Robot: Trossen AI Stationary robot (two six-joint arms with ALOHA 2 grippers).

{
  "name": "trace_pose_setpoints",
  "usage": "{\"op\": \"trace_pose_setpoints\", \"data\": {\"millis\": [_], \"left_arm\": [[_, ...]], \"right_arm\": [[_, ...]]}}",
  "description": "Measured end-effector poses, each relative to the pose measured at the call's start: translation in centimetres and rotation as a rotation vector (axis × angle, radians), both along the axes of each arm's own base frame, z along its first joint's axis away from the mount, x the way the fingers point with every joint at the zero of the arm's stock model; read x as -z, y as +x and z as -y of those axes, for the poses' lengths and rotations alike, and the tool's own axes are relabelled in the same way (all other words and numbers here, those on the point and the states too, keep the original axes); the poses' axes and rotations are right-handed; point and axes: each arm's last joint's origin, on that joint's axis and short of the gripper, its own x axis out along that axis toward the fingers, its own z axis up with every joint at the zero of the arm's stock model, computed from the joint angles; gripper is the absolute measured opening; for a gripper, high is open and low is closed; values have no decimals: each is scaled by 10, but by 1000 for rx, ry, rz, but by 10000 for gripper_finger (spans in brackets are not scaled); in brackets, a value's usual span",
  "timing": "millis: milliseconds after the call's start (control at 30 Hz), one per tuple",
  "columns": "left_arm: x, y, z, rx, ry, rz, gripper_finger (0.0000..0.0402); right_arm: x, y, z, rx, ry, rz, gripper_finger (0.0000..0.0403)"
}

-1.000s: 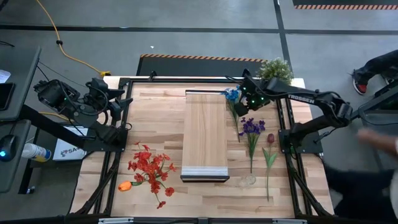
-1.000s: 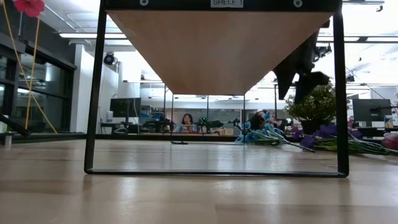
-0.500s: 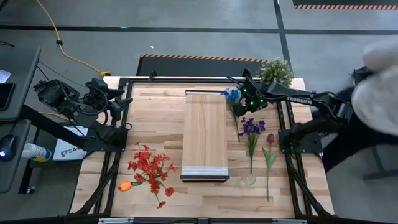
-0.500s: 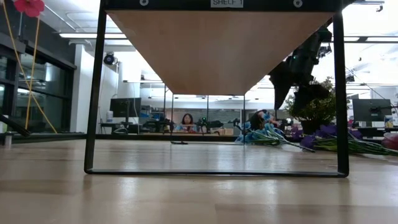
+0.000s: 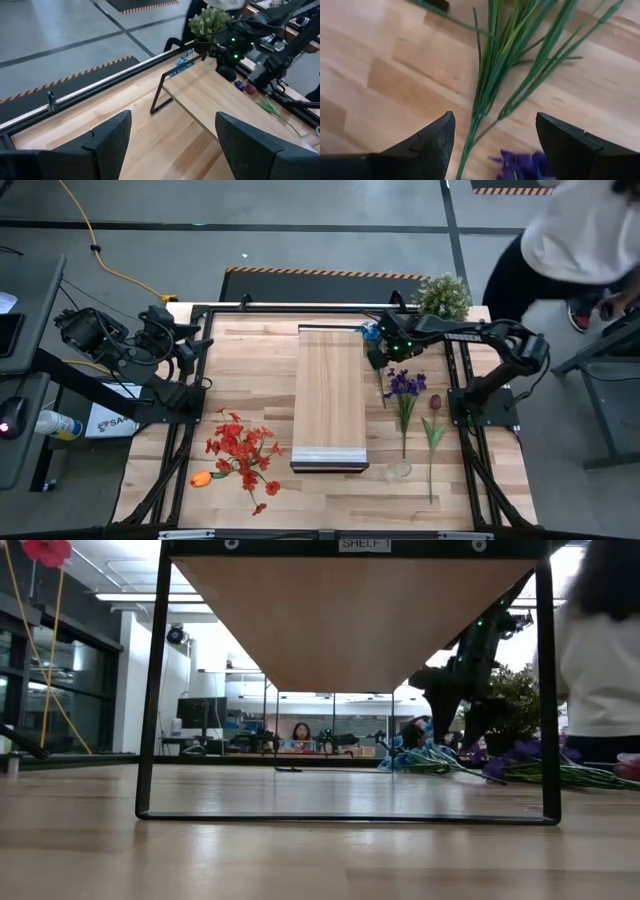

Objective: Pick and place flowers into a vace then onto a shelf
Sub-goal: Put the blue flowers into the right transparent vase

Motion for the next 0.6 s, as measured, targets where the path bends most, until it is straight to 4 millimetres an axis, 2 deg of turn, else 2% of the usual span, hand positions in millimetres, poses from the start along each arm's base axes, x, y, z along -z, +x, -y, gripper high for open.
{"op": "trace_pose_setpoints", "data": {"millis": [267,600], "left_arm": [[1,0,1,14,-21,-9,321],[0,-3,-2,16,-31,1,321]], "right_arm": [[18,1,9,10,38,-42,266],[27,4,16,35,90,-3,266]]}}
